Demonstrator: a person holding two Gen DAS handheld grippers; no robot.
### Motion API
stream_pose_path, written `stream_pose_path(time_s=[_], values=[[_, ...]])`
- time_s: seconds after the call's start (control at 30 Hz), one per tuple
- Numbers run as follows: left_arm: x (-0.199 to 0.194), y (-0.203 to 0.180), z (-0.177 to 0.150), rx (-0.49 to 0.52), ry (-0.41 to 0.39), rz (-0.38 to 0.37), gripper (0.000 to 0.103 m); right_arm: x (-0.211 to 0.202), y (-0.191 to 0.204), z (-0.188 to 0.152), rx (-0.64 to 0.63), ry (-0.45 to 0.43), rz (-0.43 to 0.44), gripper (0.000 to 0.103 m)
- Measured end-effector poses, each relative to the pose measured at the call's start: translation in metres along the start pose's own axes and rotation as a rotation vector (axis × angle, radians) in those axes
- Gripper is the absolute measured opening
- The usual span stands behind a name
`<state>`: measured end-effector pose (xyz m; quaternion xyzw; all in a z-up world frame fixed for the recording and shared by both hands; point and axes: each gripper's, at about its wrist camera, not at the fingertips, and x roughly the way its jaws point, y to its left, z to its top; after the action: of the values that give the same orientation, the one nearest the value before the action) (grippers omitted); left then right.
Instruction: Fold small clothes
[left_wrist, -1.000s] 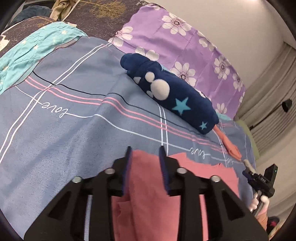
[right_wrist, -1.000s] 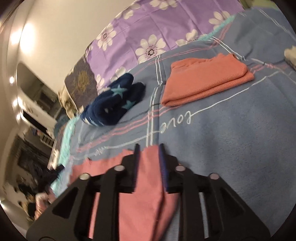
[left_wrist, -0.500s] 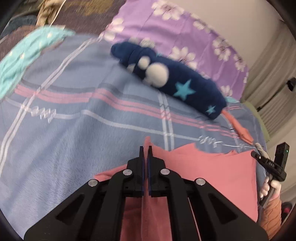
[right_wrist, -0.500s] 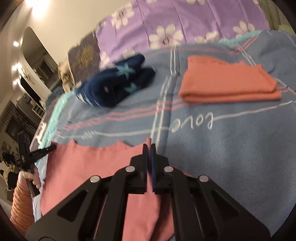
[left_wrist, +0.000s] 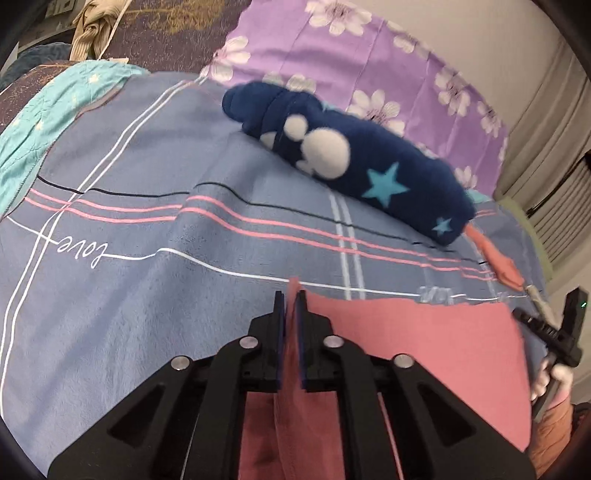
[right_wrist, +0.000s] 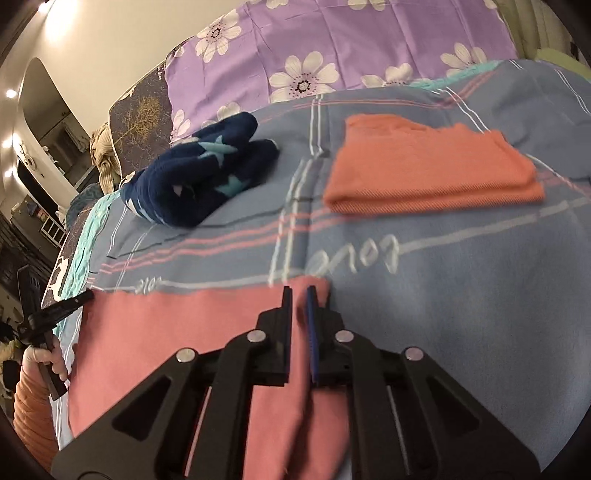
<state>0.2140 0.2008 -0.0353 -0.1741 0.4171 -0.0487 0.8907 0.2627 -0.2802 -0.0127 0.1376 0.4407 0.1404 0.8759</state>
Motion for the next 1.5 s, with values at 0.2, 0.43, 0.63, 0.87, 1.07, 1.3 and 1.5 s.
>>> stream_pose_path(time_s=[0.2,0.43,0.63,0.87,1.07,1.3,1.5], values=[[-0.073,-0.04,-0.045,0.144,-0.079,-0.079,0.024,-0.063,-0.008,-0.055,-0.005,-0.039,0.068,0.015],[-0.074,-0.118,-0.139,0.258,0.083,-0.261,0.032,-0.087,-0.031,-0.114,0.084,0.026,0.093,0.018],[-0.07,-0.241,-0.204,0.605,0.139,-0.33,0.046,-0.091,-0.032,-0.112,0.121,0.021,0.131,0.024],[-0.052,-0.324,-0.246,0.826,0.19,-0.247,0.047,-0.096,-0.042,-0.127,0.121,0.021,0.202,0.026],[-0.036,-0.359,-0.26,0.886,0.19,-0.162,0.05,-0.097,-0.046,-0.109,0.099,0.015,0.21,0.031],[-0.024,-0.383,-0.271,0.935,0.18,-0.072,0.05,-0.066,-0.044,-0.065,0.032,0.082,0.209,0.035],[-0.017,-0.389,-0.274,0.966,0.17,-0.035,0.05,-0.04,-0.042,-0.052,0.015,0.124,0.182,0.035]])
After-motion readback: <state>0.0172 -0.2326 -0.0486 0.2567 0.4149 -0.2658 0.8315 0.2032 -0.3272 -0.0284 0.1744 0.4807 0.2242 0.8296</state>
